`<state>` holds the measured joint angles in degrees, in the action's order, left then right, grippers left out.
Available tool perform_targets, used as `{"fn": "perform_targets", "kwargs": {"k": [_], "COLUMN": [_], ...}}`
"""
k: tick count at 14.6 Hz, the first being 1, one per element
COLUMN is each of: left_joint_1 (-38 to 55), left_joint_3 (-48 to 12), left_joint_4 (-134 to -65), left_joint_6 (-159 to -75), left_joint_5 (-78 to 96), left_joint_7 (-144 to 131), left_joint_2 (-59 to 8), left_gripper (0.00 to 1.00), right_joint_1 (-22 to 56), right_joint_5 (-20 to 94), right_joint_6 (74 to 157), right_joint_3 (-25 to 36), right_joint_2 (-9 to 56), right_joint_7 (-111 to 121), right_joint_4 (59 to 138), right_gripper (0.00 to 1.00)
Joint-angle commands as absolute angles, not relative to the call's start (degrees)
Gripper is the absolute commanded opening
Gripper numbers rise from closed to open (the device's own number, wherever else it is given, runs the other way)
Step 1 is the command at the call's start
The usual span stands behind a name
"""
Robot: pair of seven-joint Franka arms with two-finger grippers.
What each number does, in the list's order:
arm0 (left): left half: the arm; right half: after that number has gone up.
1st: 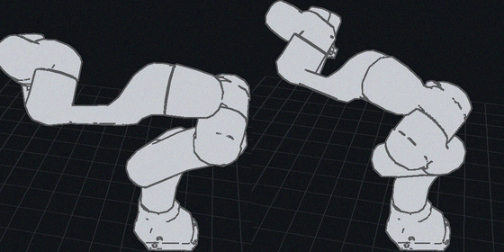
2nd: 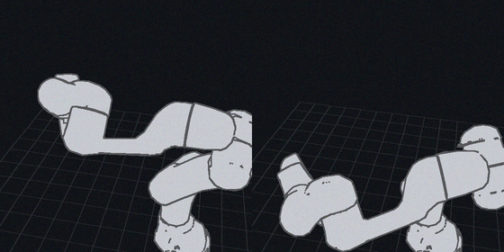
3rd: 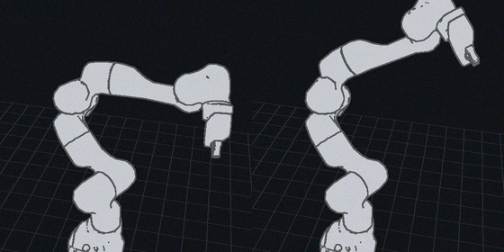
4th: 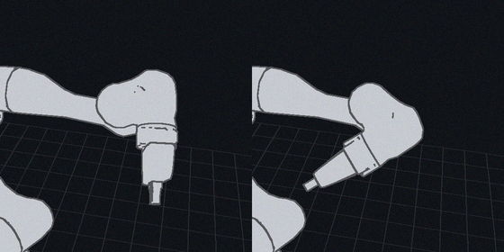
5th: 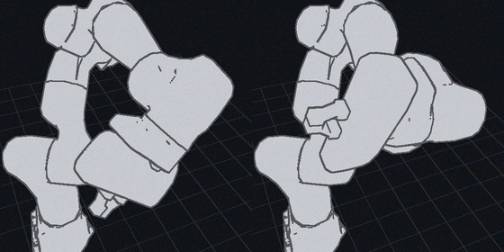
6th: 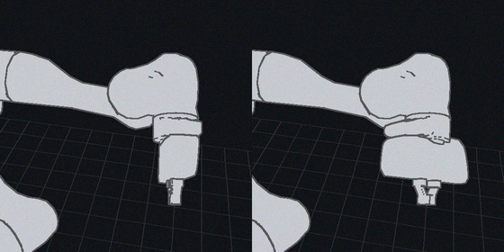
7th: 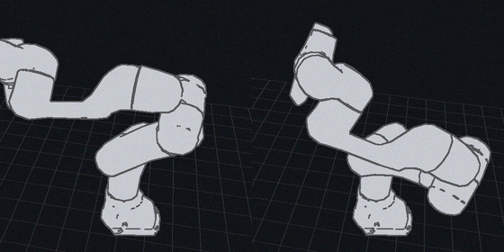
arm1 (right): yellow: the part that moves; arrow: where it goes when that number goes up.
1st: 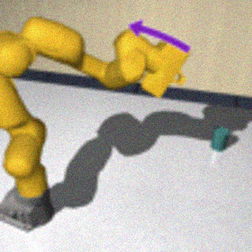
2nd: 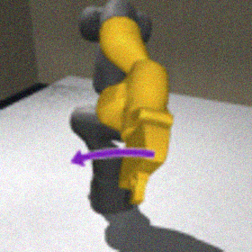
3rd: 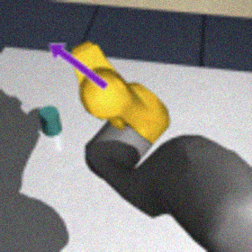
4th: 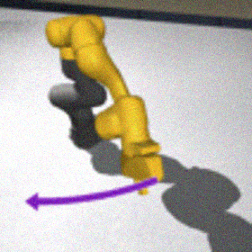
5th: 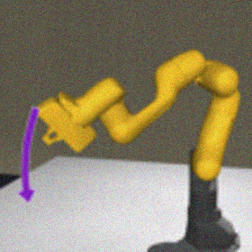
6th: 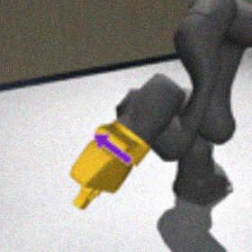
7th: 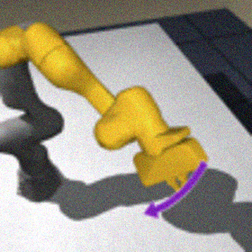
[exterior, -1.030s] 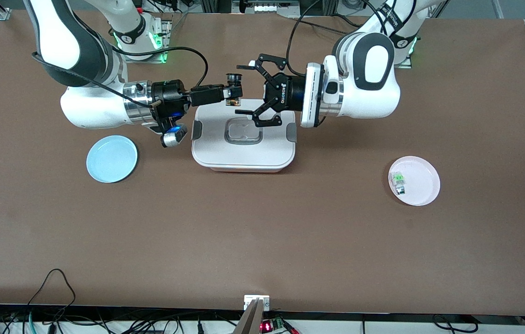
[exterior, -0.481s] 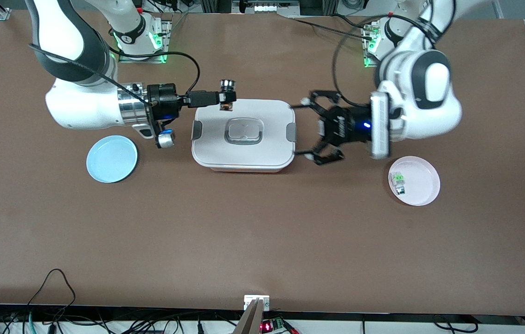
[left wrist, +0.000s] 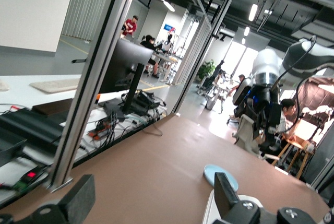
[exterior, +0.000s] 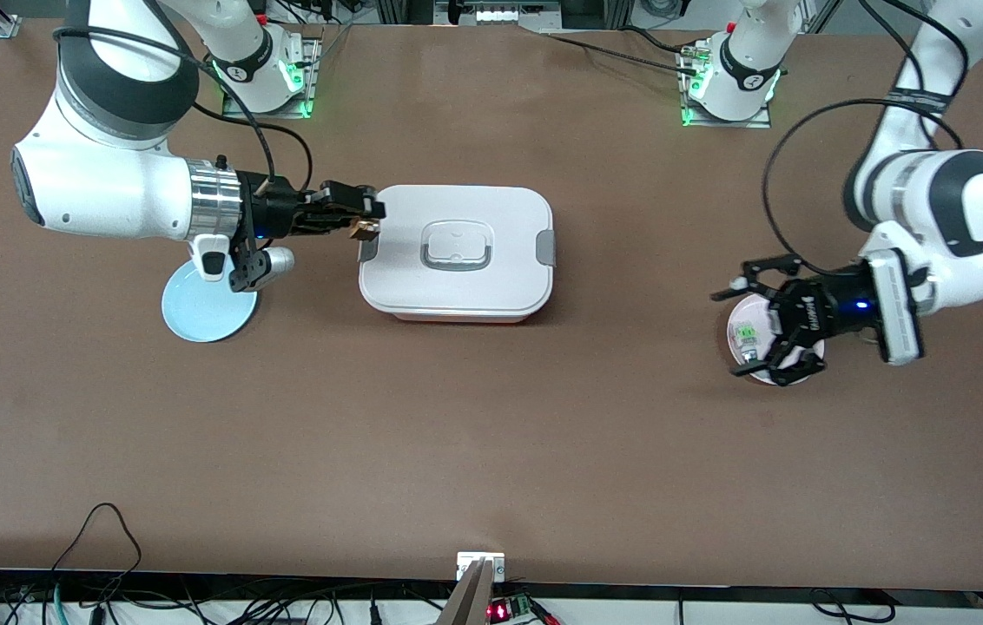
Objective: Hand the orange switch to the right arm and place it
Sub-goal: 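Open the left gripper and withdraw while the right gripper lowers toward the dish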
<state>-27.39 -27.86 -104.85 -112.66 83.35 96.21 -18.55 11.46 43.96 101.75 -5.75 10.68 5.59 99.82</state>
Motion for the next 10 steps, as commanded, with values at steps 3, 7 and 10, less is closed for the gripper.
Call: {"fn": "perform_targets", "kwargs": {"k": [3, 7, 10], "left_joint_1": [-27.7, -27.7, -27.5], "left_joint_3": [-17.0, -14.9, -15.1], "left_joint_4": [-102.2, -93.5, -90.7], "left_joint_6": [-105.2, -105.2, -104.2], "left_joint_5": [69.6, 50.2, 37.4], "left_joint_7": [89.9, 70.2, 53.9], "left_joint_2": [-16.1, -14.3, -12.3], "left_gripper": [1.00, 1.00, 1.00], "right_joint_1": [8.2, 6.9, 4.3], "right_joint_5": [24.0, 8.5, 3.2], "right_joint_6": [98.9, 99.3, 99.7], "right_joint_3": [-5.9, -5.9, -5.9], "right_joint_2": [10.3, 11.3, 14.0], "right_joint_7": [23.1, 34.2, 38.3], "right_joint_4": [98.9, 99.4, 99.7], "right_gripper": [0.16, 0.16, 0.16]}}
